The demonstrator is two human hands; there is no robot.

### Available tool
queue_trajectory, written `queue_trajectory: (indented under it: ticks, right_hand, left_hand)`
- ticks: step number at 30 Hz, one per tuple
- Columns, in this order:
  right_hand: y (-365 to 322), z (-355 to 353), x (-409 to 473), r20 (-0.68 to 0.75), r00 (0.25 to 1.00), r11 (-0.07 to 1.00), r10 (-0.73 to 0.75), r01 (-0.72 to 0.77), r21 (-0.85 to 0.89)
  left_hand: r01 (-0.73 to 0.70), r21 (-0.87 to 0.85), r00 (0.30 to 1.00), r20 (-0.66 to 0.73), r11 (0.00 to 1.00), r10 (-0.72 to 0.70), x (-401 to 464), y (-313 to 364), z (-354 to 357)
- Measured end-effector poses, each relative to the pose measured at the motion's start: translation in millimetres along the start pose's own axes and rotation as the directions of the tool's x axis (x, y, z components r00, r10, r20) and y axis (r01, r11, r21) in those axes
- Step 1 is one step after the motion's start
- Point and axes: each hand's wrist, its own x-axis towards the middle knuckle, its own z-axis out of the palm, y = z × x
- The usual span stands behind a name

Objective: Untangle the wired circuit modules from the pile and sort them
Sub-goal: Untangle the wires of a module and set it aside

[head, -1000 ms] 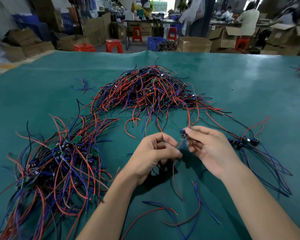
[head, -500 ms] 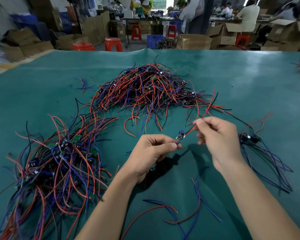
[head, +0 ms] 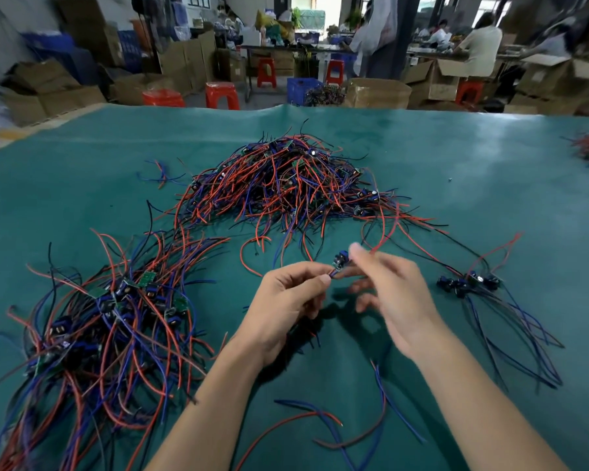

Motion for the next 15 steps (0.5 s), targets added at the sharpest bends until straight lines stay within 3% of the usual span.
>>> queue_trajectory:
  ticks: [6, 11, 15]
  right_hand:
    - [4, -4, -3, 0.098, 0.960, 0.912, -0.261, 0.279, -0.301]
    - [-3, -19, 5, -0.028, 0.944, 0.930, -0.328, 0.317, -0.187]
    - [-15, -22, 4, -0.261, 0.897, 0.932, -0.357, 0.361, -0.033]
  left_hand:
    - [0.052, 0.108, 0.997, 0.046, 0.993, -0.057, -2, 2, 0]
    - [0.055, 0.095, 0.991, 0.116, 0.994, -0.066, -3, 4, 0]
    - [0.051, 0.111, 0.984, 0.162, 0.992, -0.069, -5, 6, 2]
